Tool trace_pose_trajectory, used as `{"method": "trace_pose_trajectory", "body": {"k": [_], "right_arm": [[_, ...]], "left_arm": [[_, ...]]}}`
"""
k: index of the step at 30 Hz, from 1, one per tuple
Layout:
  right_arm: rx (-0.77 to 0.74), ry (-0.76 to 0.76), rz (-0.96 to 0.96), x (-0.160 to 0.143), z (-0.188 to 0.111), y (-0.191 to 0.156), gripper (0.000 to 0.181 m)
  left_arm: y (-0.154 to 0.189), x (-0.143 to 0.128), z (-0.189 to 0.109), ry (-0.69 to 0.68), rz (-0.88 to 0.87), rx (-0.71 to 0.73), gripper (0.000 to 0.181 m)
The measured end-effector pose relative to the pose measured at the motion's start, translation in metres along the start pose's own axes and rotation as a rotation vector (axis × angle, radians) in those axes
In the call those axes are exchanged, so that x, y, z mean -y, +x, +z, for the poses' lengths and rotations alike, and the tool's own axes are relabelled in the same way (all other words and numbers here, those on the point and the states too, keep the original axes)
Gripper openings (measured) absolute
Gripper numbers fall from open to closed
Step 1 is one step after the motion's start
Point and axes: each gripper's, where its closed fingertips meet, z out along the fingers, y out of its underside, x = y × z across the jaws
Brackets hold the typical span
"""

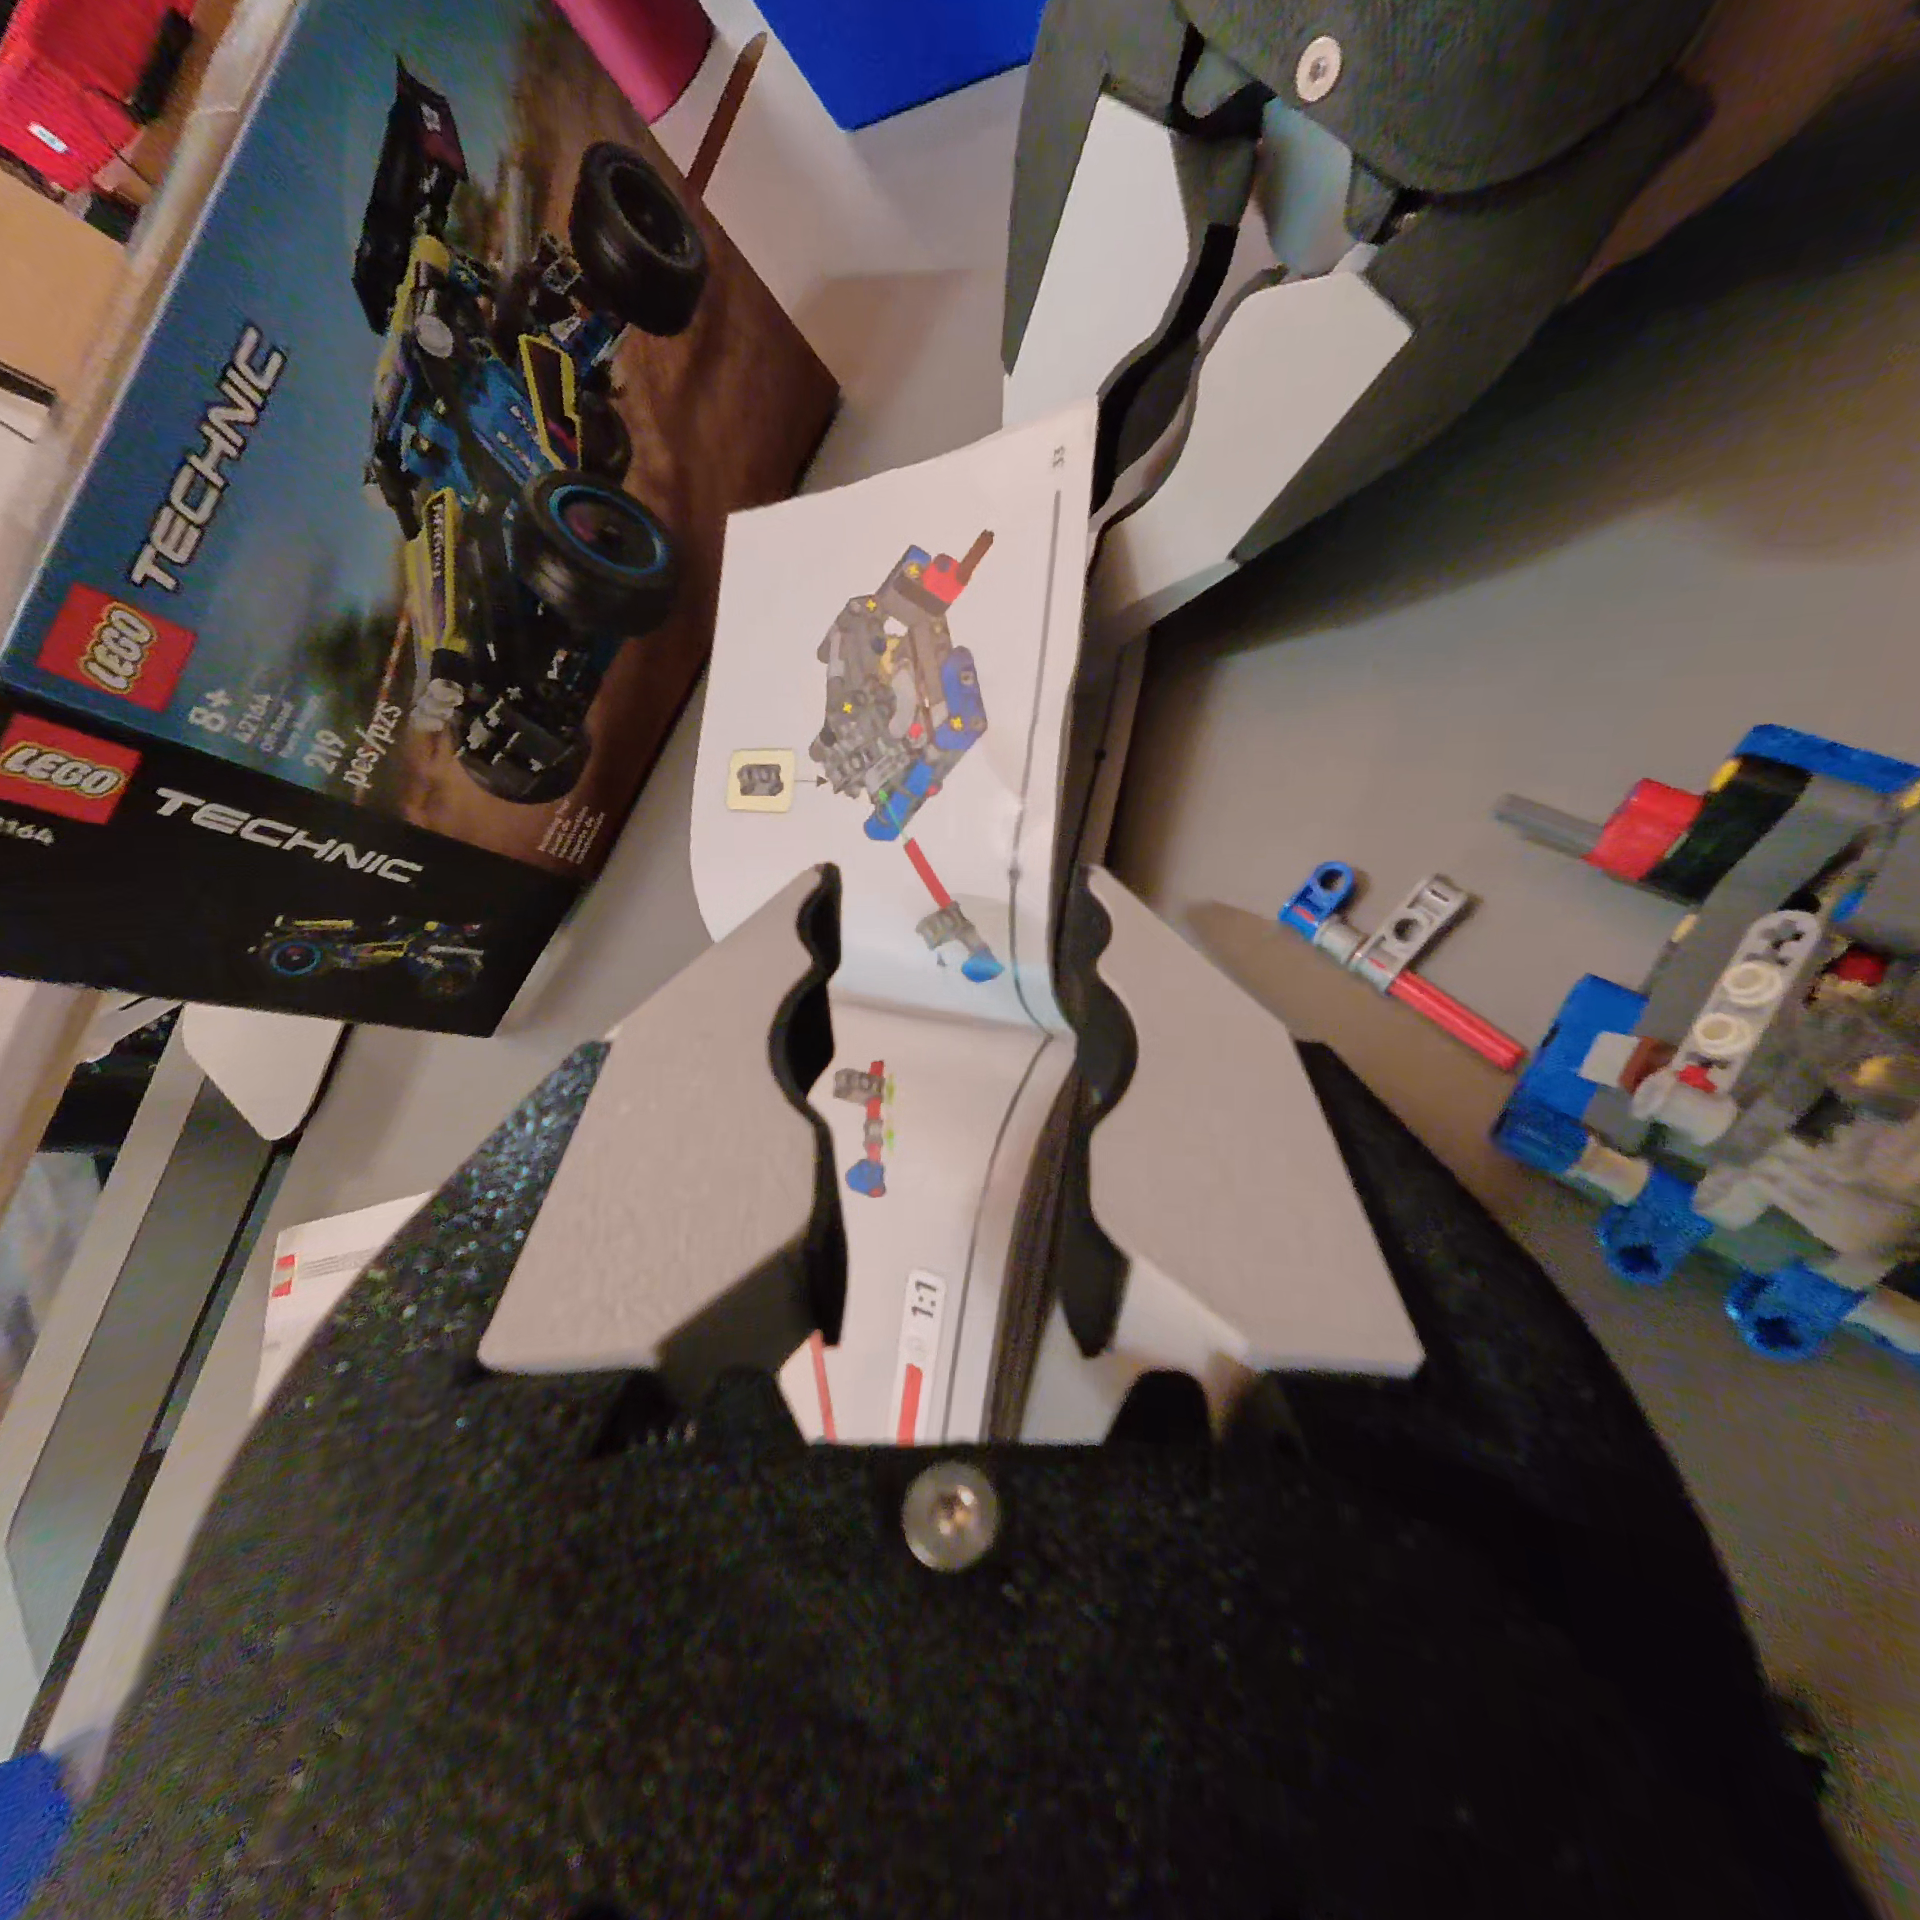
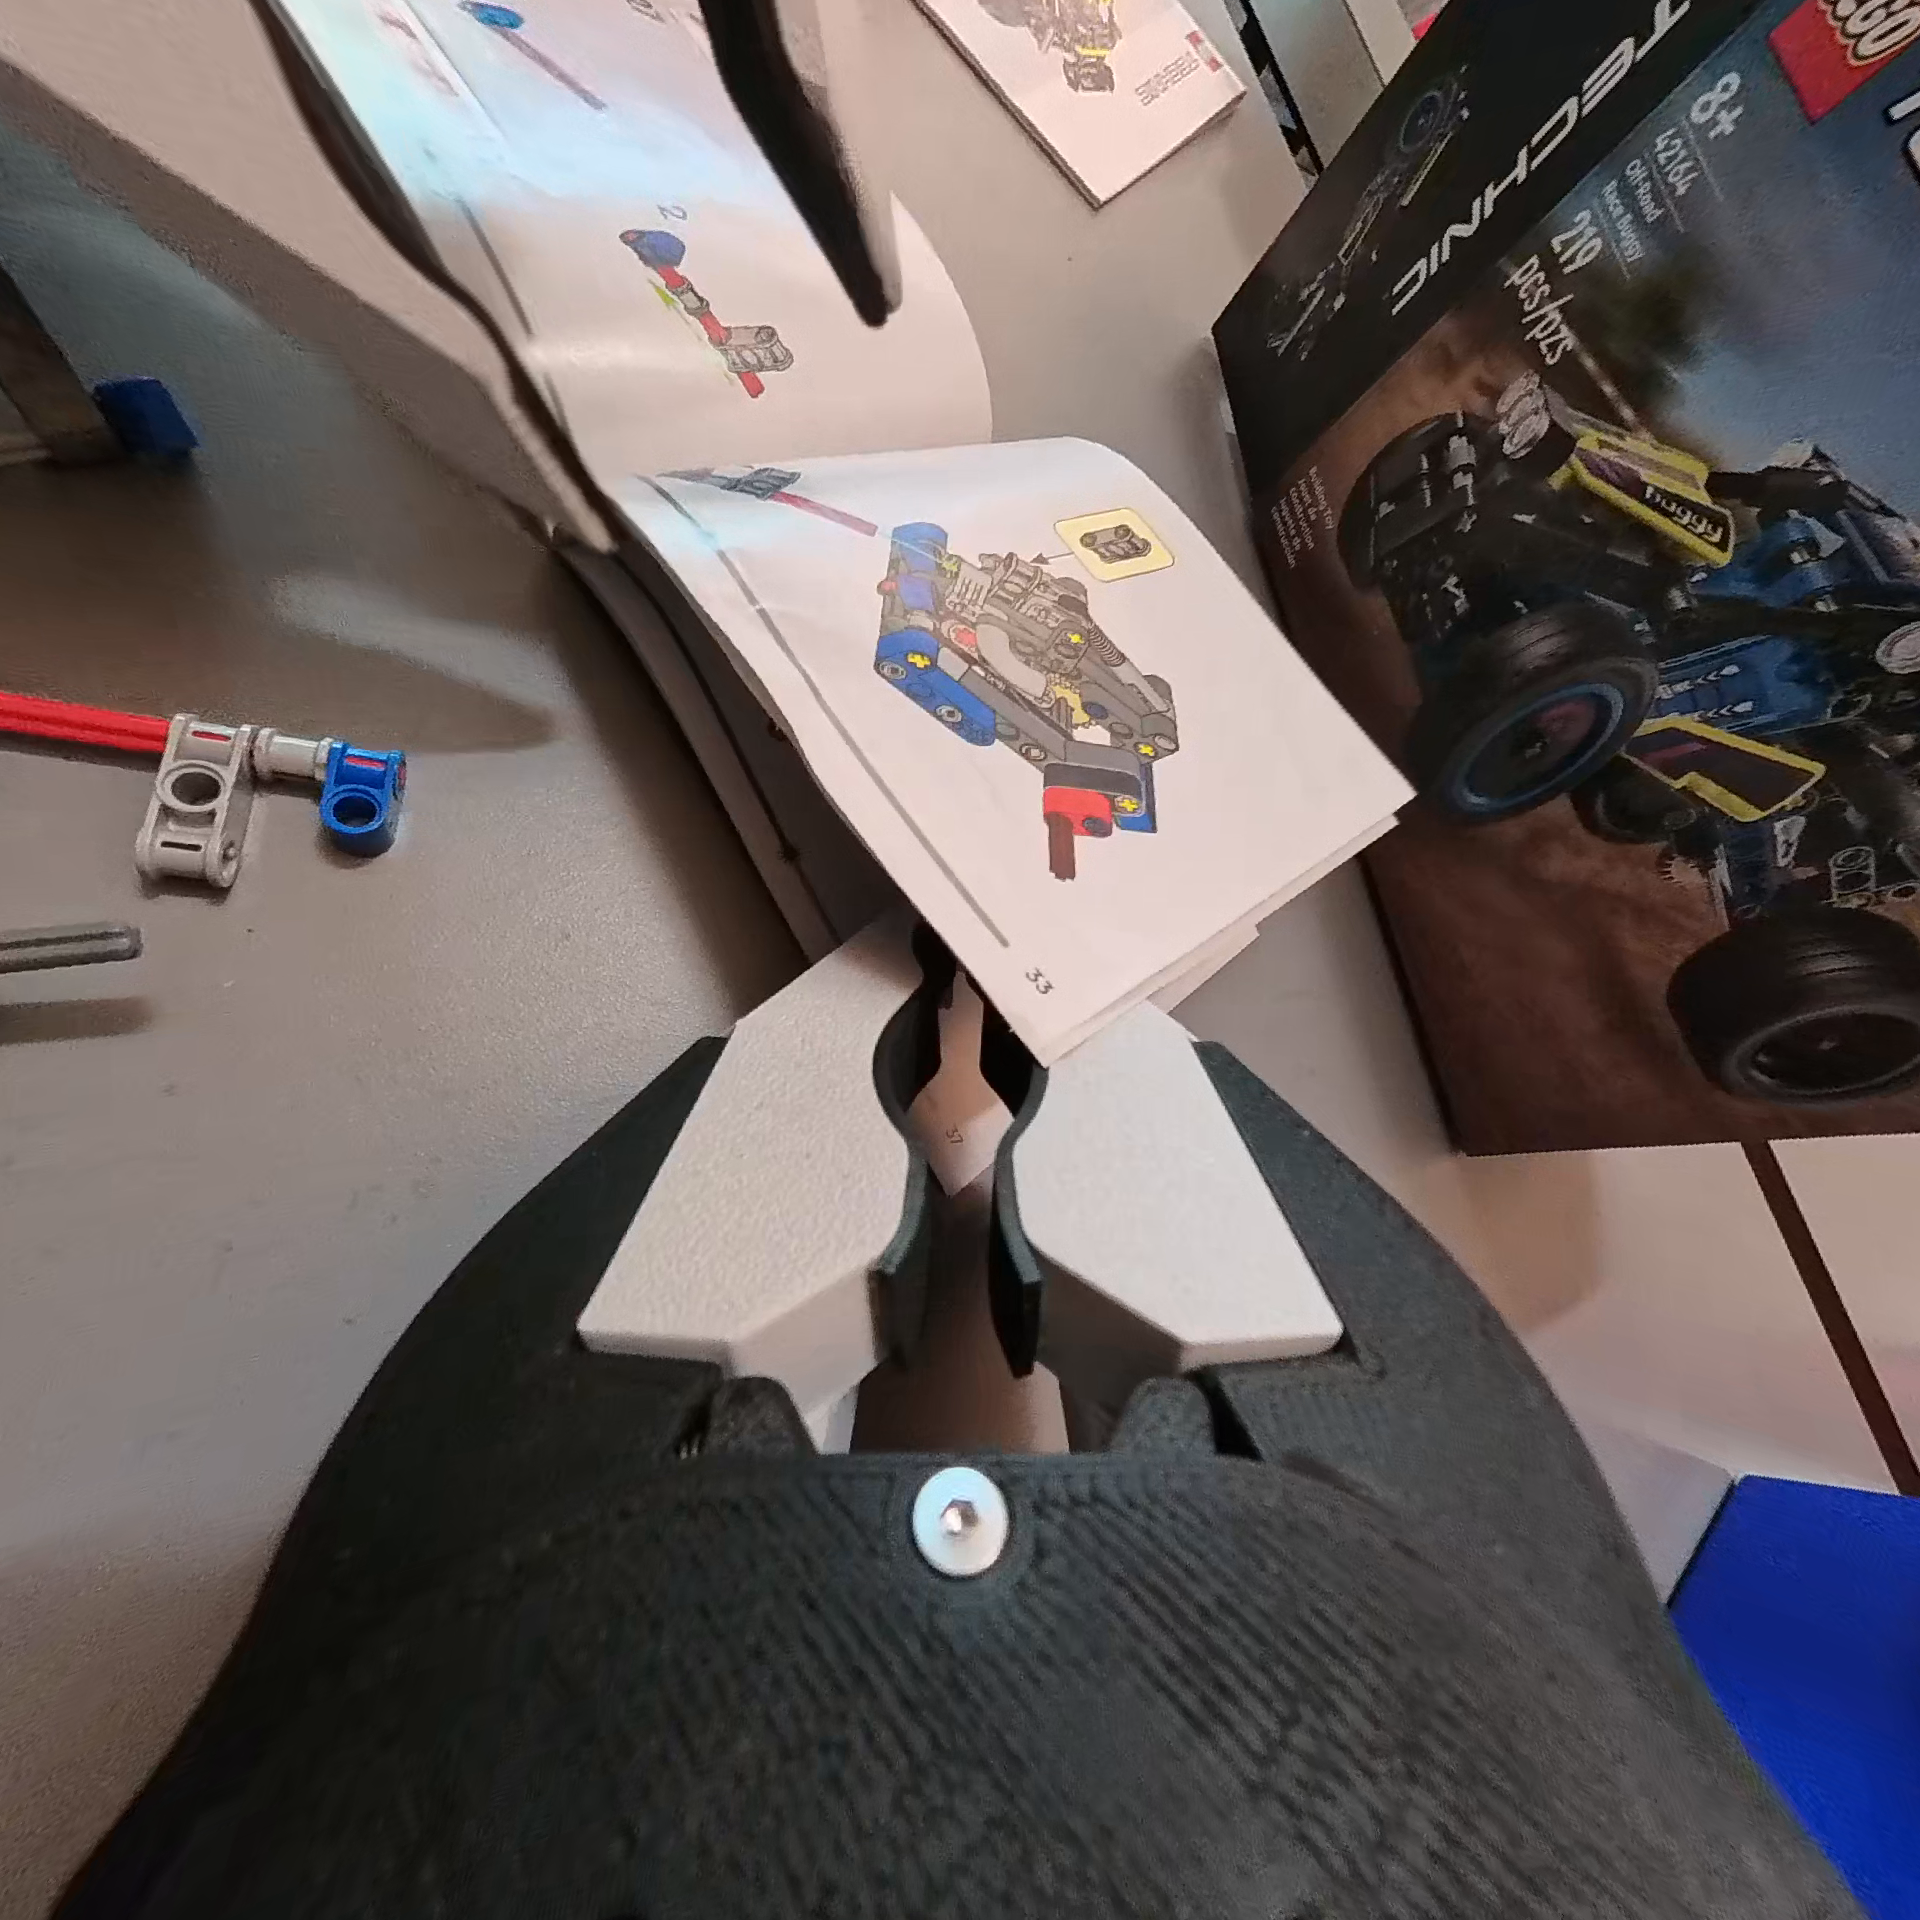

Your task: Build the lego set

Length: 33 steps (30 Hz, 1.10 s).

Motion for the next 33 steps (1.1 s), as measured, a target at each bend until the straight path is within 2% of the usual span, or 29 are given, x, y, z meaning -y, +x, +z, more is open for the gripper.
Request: {"method": "trace_pose_trajectory", "body": {"k": [5,16,20,25,28,31,33], "right_arm": [[-0.004,-0.005,-0.010,0.000,0.000,0.000,0.000],[-0.012,0.010,-0.033,0.001,-0.001,-0.001,0.000],[-0.018,-0.007,-0.065,-0.003,-0.004,-0.002,0.000],[-0.017,-0.046,-0.075,-0.013,-0.013,-0.004,0.000],[0.003,-0.039,-0.058,-0.013,-0.015,-0.006,0.000],[0.027,-0.023,-0.056,-0.012,-0.014,-0.004,0.000],[-0.039,0.001,-0.089,-0.012,-0.009,0.010,0.000]], "left_arm": [[-0.003,-0.002,0.002,-0.010,0.020,0.044,0.038],[-0.003,-0.011,-0.007,-0.011,-0.003,0.025,0.039],[-0.021,-0.035,-0.016,-0.062,-0.051,0.011,0.031],[-0.027,-0.076,-0.020,-0.143,-0.175,-0.098,0.000],[-0.020,-0.093,-0.012,-0.191,-0.148,-0.140,0.000],[-0.023,-0.094,-0.006,-0.169,-0.102,-0.145,0.000],[-0.026,-0.093,-0.003,-0.145,-0.085,-0.167,0.000]]}}
